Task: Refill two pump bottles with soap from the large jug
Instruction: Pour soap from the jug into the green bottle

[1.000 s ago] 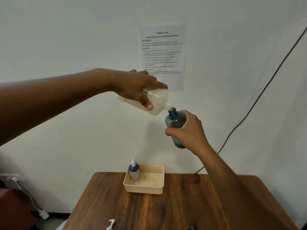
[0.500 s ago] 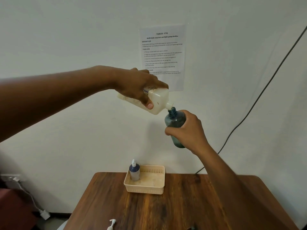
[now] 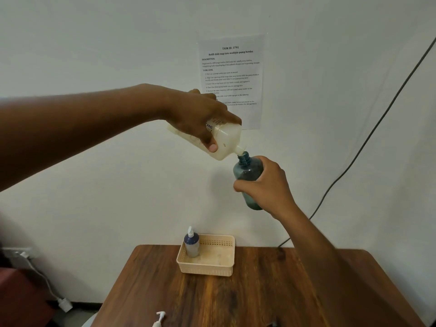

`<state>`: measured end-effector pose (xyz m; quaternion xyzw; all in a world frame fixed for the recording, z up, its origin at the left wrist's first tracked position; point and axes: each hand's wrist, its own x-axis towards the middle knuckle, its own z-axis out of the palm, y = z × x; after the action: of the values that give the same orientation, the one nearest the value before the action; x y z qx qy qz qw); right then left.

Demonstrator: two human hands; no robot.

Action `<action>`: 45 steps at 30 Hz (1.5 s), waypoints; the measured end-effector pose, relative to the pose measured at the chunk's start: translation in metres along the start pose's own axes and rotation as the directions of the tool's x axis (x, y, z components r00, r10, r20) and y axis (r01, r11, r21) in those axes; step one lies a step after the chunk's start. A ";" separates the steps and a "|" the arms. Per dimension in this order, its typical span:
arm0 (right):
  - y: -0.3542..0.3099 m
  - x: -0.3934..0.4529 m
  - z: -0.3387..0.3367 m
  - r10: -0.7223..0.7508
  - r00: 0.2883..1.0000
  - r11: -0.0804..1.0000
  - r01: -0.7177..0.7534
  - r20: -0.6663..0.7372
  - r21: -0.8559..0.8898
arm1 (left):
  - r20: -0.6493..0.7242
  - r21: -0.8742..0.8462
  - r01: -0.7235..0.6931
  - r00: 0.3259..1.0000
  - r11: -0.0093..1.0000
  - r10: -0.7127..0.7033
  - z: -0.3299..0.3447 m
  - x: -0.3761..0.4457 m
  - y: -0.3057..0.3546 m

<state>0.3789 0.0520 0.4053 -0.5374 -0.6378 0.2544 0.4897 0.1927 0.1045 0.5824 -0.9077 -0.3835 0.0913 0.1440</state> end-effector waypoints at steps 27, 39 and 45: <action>0.001 0.001 0.003 0.002 1.000 1.000 -0.002 -0.015 0.018 | 0.025 0.079 -0.013 1.000 0.997 0.011 -0.010 0.005 0.003; 0.001 0.001 0.004 0.021 1.000 0.999 -0.021 -0.019 0.025 | 0.034 0.106 -0.018 0.999 0.994 0.014 -0.014 0.007 0.005; 0.001 0.000 0.003 0.028 0.999 0.999 -0.028 -0.024 0.032 | 0.041 0.151 -0.022 0.999 0.988 0.016 -0.017 0.008 0.007</action>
<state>0.3764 0.0525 0.4033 -0.5414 -0.6201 0.2649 0.5022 0.2079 0.1026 0.5958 -0.8957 -0.3697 0.1395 0.2040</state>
